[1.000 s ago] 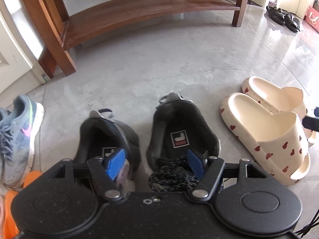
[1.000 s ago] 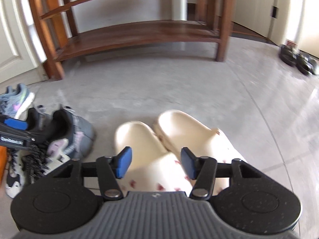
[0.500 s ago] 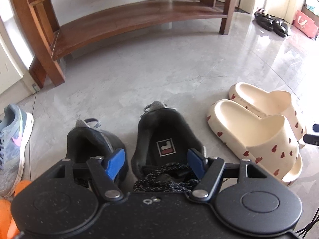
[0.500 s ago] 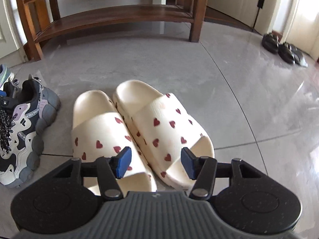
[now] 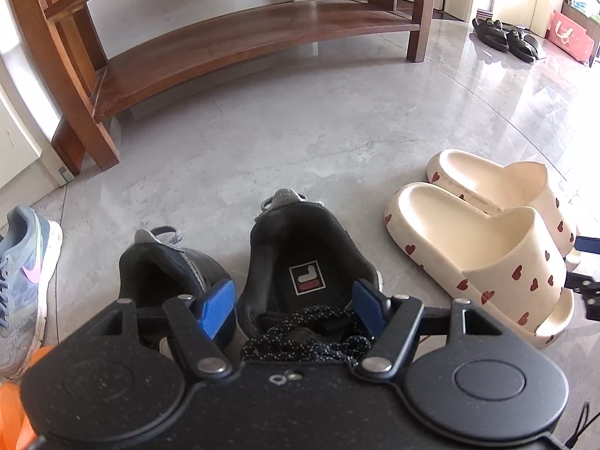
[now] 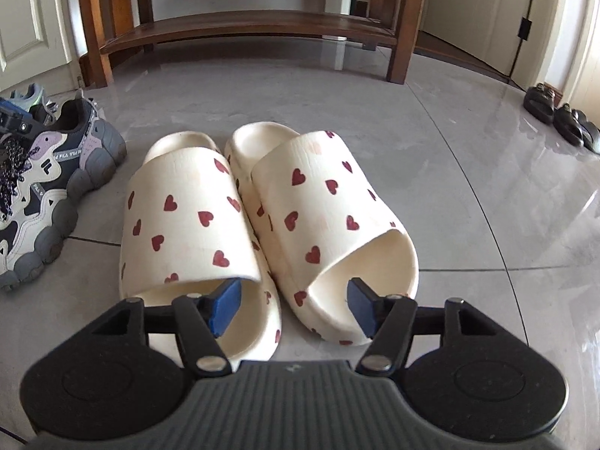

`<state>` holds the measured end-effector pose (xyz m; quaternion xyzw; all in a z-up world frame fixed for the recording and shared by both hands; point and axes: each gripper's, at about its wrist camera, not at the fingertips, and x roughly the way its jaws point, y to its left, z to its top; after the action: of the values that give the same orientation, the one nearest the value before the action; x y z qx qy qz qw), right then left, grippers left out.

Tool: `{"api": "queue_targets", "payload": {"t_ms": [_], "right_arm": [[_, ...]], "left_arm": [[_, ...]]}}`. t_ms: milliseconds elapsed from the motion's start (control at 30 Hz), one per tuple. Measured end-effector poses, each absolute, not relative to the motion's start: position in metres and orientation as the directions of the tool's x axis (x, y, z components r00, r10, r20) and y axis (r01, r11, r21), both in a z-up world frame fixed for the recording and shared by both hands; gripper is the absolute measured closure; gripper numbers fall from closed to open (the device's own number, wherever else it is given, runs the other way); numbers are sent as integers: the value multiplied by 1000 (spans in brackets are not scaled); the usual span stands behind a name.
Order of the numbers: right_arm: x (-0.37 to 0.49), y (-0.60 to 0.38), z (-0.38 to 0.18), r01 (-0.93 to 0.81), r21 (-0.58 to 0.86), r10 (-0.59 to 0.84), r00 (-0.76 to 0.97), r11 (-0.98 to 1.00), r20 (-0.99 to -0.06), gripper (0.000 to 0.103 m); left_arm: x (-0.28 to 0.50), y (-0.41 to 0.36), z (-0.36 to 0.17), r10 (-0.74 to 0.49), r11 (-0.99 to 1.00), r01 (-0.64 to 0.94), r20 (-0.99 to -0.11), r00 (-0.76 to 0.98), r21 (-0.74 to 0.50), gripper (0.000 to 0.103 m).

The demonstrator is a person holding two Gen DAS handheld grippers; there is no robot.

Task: Organize scattered shoes
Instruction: 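Push the black sneakers into line with the left tool fingers, then insert the right tool fingers into both cream heart slides and close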

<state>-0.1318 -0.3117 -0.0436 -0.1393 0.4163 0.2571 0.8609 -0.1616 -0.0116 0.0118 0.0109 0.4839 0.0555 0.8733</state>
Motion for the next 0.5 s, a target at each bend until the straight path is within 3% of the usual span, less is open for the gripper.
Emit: {"api": "queue_targets", "payload": {"t_ms": [367,500], "right_arm": [[-128,-284,-59,-506,-5,332,574,863,-748,34],[-130,-278,-60,-485,-7,323,593,874,-737,46]], "left_arm": [[-169,-13,14,119,993,-74,-835,537,94,33],[-168,-16,15,121,993,-73,-835,537,98,33]]}}
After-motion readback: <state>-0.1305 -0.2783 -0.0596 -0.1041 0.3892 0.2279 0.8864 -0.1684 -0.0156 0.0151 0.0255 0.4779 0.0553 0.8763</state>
